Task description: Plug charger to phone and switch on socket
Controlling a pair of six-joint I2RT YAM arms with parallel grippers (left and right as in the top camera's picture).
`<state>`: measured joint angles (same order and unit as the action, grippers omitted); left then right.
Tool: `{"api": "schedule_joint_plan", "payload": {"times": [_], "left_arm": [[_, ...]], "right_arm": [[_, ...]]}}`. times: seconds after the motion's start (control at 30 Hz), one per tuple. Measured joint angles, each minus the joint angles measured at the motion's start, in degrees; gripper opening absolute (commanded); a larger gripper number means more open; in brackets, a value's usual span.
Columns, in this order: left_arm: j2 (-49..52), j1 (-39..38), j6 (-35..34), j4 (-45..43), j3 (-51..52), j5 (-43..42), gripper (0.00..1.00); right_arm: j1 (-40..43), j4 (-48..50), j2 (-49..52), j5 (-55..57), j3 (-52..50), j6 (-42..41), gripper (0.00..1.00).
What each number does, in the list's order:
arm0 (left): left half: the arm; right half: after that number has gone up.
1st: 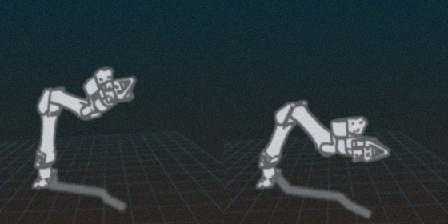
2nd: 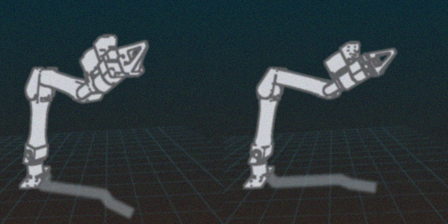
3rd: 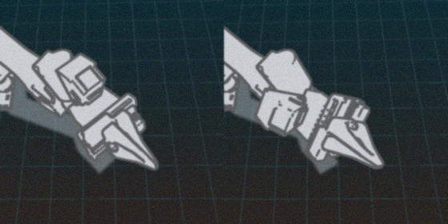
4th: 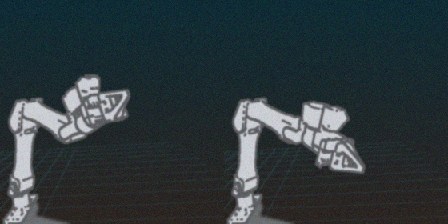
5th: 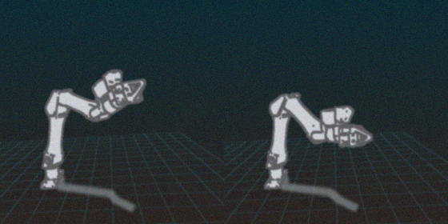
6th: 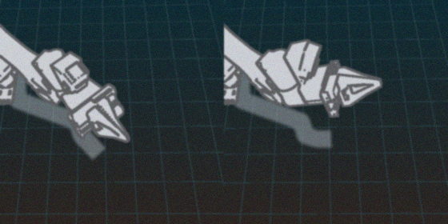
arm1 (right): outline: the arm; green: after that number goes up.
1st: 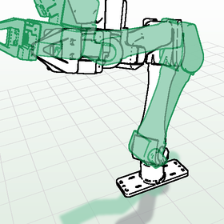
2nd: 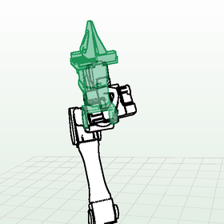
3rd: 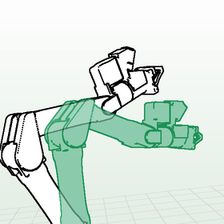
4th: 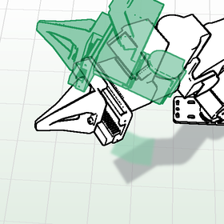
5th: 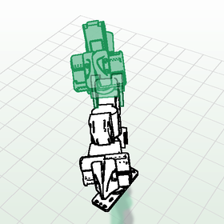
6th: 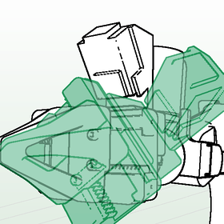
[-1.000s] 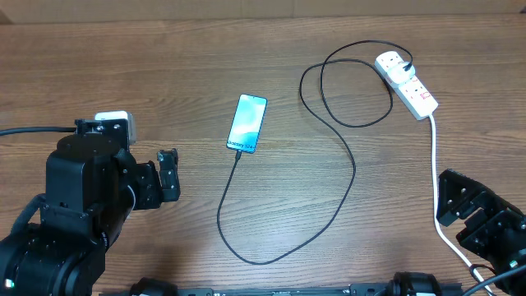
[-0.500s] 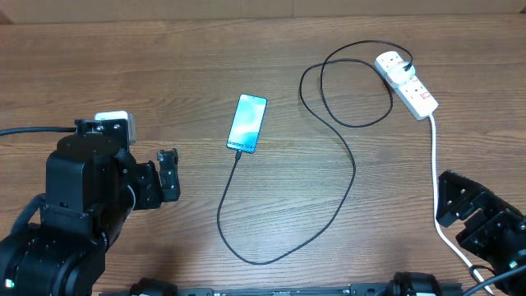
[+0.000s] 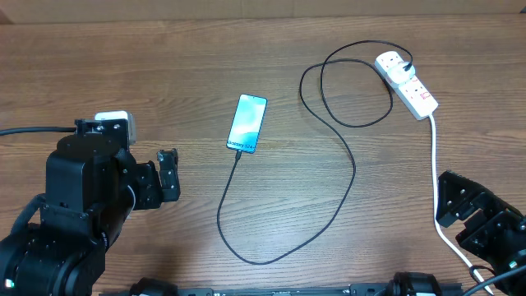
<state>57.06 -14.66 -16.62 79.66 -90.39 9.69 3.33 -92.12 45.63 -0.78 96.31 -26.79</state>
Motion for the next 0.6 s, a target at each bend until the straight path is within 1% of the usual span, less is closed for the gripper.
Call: {"api": "schedule_joint_plan", "payload": {"times": [0.3,0.6], "left_arm": [[0.00,0.00,0.00,0.00,0.00,0.00,1.00],[0.00,0.00,0.00,0.00,0.00,0.00,1.00]], "right_arm": [[-0.22,-0.02,0.00,-0.02,0.00,0.00,1.00],[-4.35,-0.28,0.00,0.31,0.00,0.00,1.00]]}}
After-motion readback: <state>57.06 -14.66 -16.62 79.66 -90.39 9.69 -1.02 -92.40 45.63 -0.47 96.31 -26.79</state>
